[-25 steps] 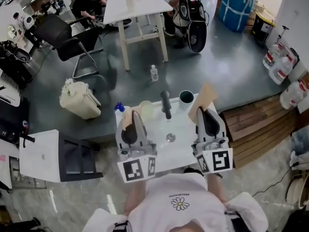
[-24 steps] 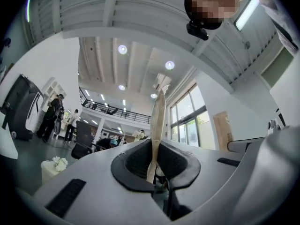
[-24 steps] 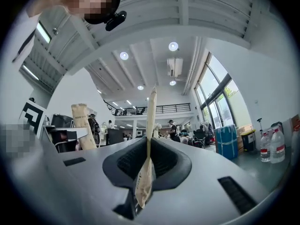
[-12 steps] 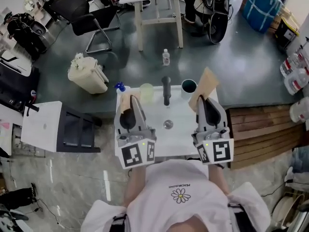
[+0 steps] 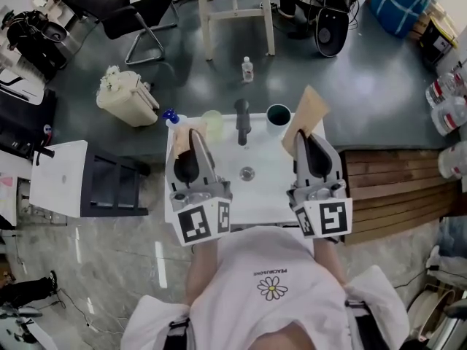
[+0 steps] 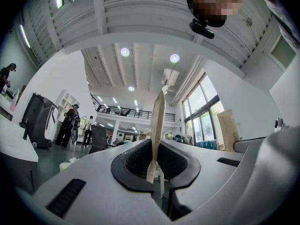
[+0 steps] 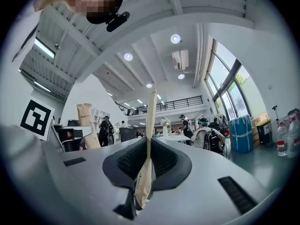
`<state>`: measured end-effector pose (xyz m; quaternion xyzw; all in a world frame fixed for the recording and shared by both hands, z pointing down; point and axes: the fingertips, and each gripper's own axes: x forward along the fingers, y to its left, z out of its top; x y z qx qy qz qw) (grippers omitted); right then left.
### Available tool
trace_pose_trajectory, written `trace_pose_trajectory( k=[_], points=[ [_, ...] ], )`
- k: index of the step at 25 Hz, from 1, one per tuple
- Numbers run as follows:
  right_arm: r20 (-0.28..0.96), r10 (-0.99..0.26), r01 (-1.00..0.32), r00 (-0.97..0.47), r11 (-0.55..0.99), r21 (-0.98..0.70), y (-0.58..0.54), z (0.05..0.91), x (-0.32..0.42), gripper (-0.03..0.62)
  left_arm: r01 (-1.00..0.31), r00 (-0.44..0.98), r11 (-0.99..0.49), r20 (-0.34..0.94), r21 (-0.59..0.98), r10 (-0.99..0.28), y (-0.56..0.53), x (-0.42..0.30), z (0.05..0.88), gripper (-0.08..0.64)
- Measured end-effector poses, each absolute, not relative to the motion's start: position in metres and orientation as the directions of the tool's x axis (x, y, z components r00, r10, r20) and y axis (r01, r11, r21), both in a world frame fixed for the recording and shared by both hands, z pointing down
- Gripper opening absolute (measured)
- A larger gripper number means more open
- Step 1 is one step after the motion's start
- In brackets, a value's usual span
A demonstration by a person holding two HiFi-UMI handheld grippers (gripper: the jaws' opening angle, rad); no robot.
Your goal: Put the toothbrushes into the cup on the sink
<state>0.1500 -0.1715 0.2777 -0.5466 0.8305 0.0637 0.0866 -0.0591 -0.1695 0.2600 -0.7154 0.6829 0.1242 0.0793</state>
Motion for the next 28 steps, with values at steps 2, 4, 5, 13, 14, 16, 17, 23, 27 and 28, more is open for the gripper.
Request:
trace_pose_trajectory(
  k=[2, 4, 5, 13, 14, 16, 17, 23, 27, 28],
  points=[
    [-0.210, -0.897, -0.919, -0.388, 0.395, 0.009, -0.172, 0.279, 0.150, 0.028, -0.997, 0.035, -0.053, -0.284, 0.059, -0.958, -0.170, -0.059, 0.261, 0.035],
    [-0.207, -0.896, -0.916, -0.393, 0.400, 0.007, -0.173, 0.281, 0.150, 0.026, -0.997, 0.033, -0.052, -0.282, 0.061, -0.959, -0.171, -0.059, 0.263, 0.035],
    [-0.206, -0.895, -0.915, -0.396, 0.404, 0.005, -0.173, 0.282, 0.149, 0.028, -0.997, 0.033, -0.052, -0.281, 0.061, -0.959, -0.171, -0.059, 0.264, 0.035],
    [-0.191, -0.902, -0.919, -0.386, 0.395, -0.008, -0.180, 0.288, 0.154, 0.028, -0.997, 0.037, -0.055, -0.266, 0.060, -0.963, -0.179, -0.060, 0.269, 0.035],
    [-0.191, -0.902, -0.919, -0.386, 0.395, -0.007, -0.182, 0.288, 0.154, 0.028, -0.997, 0.039, -0.057, -0.265, 0.059, -0.964, -0.180, -0.060, 0.269, 0.035],
    [-0.193, -0.900, -0.917, -0.391, 0.400, -0.005, -0.187, 0.287, 0.151, 0.028, -0.997, 0.040, -0.058, -0.262, 0.060, -0.964, -0.181, -0.061, 0.268, 0.035],
    [-0.195, -0.898, -0.915, -0.395, 0.403, -0.003, -0.190, 0.286, 0.150, 0.028, -0.997, 0.040, -0.058, -0.262, 0.060, -0.964, -0.183, -0.061, 0.268, 0.035],
    [-0.198, -0.889, -0.906, -0.414, 0.424, -0.010, -0.224, 0.289, 0.149, 0.028, -0.997, 0.037, -0.054, -0.255, 0.060, -0.966, -0.188, -0.063, 0.270, 0.035],
    [-0.178, -0.893, -0.904, -0.414, 0.425, -0.031, -0.254, 0.302, 0.150, 0.028, -0.997, 0.029, -0.046, -0.241, 0.065, -0.970, -0.192, -0.067, 0.273, 0.035],
    [-0.170, -0.896, -0.906, -0.411, 0.422, -0.032, -0.261, 0.307, 0.151, 0.028, -0.997, 0.027, -0.044, -0.239, 0.066, -0.971, -0.193, -0.068, 0.274, 0.035]
  ],
)
